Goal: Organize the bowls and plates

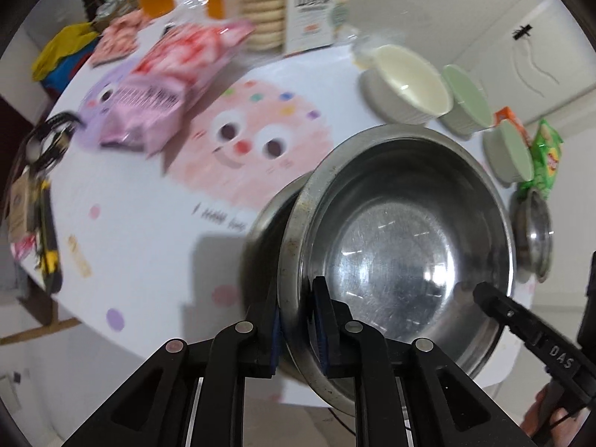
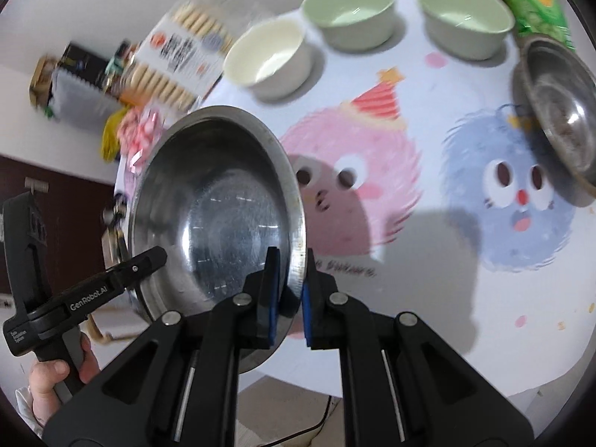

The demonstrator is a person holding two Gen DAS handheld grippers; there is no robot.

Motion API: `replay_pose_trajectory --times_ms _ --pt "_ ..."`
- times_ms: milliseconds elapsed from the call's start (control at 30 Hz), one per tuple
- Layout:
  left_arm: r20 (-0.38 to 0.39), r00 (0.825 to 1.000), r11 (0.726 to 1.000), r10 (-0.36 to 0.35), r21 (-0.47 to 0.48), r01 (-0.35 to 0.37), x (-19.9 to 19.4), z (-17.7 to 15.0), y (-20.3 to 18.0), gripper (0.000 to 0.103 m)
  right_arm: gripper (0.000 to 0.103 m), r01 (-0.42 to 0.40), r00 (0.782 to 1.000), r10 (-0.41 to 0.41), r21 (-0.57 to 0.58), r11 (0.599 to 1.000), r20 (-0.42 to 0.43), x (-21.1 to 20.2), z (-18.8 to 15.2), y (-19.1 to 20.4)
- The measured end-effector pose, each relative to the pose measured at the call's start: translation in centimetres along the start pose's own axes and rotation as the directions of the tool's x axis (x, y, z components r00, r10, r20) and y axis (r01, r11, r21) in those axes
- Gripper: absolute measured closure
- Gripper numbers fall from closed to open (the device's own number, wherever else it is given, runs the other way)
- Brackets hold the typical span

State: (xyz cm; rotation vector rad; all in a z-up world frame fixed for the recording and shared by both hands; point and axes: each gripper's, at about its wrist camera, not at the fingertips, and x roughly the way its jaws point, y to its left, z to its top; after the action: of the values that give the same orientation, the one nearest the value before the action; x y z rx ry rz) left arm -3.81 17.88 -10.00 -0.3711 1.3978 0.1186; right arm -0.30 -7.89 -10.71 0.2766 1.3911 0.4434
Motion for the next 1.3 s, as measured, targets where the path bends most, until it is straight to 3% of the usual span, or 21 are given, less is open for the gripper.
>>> replay_pose_trajectory --times_ms 433,1300 --pt "0.011 0.995 0.995 0.099 0.025 -0.099 1.6 -1.0 1.1 0.086 0.088 0.091 0.993 -0.098 -0.093 0.991 -0.072 3.5 -1.0 2.0" --pt "-0.012 0.991 0.99 0.133 0.049 -0.132 3.2 -0.7 1.2 0.081 0.086 0.163 0.976 -0.181 -0.147 0.976 -0.118 4.2 -0.9 3.5"
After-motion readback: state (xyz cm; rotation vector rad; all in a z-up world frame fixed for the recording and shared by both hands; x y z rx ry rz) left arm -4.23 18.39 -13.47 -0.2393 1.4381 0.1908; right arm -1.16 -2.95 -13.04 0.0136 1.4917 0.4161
